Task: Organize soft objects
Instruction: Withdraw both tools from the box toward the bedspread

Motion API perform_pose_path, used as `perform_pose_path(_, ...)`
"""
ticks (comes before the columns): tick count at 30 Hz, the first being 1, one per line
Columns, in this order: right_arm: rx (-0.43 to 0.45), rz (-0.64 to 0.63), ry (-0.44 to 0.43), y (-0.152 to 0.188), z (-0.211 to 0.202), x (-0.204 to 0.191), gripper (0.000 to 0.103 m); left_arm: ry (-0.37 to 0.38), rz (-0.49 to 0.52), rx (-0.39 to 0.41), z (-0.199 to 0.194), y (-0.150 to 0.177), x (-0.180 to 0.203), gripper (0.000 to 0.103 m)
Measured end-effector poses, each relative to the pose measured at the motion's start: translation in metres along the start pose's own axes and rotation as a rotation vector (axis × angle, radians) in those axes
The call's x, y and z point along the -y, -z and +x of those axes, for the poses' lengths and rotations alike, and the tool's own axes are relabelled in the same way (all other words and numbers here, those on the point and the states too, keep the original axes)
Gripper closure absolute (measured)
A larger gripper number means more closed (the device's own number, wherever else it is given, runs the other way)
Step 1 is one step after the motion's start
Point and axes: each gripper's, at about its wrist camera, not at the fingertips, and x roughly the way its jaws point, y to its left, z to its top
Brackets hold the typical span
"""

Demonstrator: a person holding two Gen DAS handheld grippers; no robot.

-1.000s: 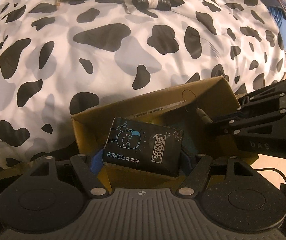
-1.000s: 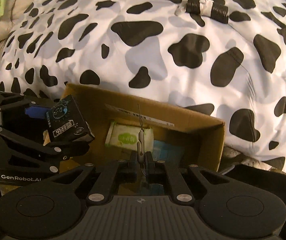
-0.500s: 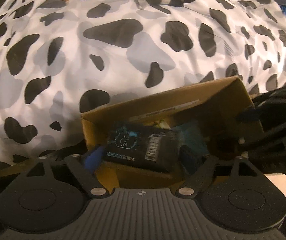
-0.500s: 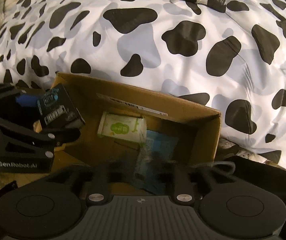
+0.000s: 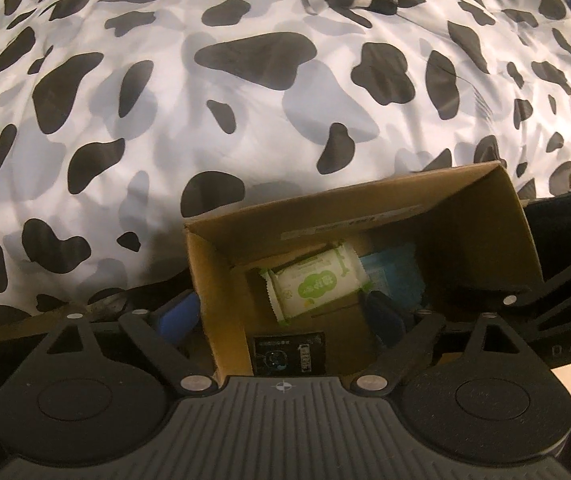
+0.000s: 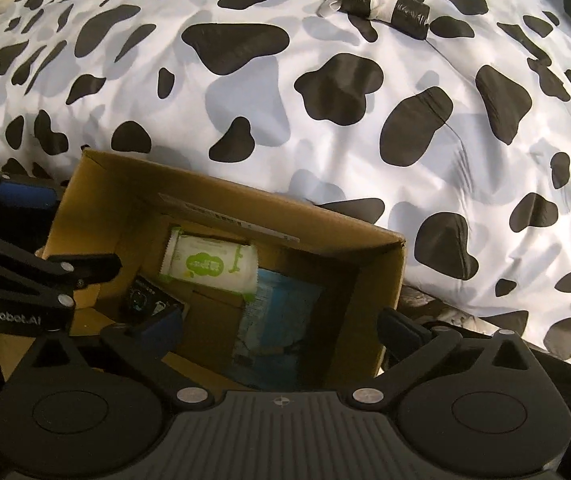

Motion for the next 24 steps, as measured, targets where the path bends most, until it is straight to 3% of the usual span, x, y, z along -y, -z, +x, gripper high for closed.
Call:
perform_pose_path(8, 0.006, 0.019, 0.020, -0.002, -0.001, 0.004, 0.000, -0.020, -0.030, 0.018, -0.002, -0.002, -0.005, 0.012)
perform_pose_path(24, 0.129, 0.112, 0.104, -0.010, -0.019, 0.030, 0.000, -0.014, -0.051, 0.079, -0.013, -0.006, -0.007, 0.012)
